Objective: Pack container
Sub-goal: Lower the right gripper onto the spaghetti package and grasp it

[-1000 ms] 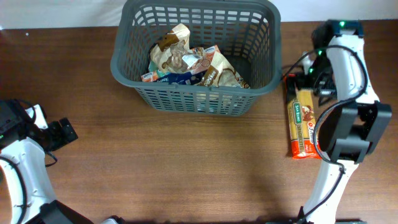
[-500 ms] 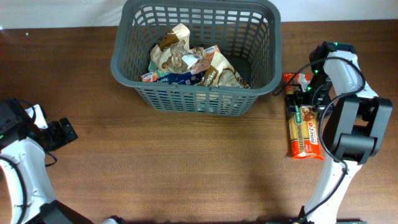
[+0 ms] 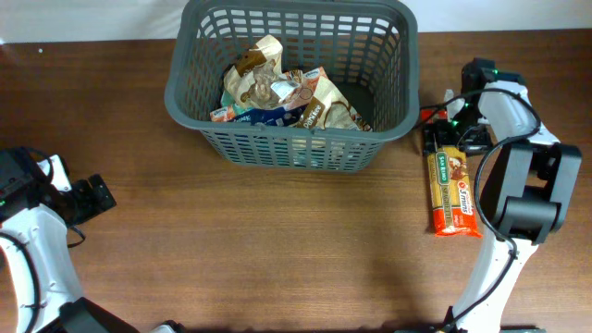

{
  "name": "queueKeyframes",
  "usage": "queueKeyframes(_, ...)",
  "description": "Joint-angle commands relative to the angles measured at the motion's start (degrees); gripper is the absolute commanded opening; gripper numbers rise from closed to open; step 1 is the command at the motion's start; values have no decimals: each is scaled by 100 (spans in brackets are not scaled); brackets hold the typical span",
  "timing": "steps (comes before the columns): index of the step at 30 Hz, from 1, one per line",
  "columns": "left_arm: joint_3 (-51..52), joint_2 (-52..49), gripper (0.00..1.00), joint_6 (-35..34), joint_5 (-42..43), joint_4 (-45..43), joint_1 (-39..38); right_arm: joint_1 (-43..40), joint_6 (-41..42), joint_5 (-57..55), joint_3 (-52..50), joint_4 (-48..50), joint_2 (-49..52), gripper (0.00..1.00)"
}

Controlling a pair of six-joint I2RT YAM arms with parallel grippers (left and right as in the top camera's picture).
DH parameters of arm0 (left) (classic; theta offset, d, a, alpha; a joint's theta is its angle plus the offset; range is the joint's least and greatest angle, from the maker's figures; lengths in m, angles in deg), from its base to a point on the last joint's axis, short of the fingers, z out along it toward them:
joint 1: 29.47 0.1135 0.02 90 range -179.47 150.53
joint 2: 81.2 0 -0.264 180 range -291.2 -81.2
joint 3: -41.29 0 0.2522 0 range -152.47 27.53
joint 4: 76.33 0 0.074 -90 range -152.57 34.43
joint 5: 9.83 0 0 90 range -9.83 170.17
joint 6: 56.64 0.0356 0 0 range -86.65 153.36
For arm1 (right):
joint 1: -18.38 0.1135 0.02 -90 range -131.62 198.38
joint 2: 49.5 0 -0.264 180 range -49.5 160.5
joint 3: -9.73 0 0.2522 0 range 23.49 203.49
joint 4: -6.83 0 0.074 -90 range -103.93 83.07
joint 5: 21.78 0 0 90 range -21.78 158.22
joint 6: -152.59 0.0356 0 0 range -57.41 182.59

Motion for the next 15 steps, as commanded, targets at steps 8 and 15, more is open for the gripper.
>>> queueKeyframes(8, 50, -42, 99, -74, 66, -15, 28, 26, 26, 7, -861, 240, -173, 87)
queueKeyframes(15, 50, -42, 99, -79, 68, -17, 28, 20, 175, 107, -1106, 380, -173, 4)
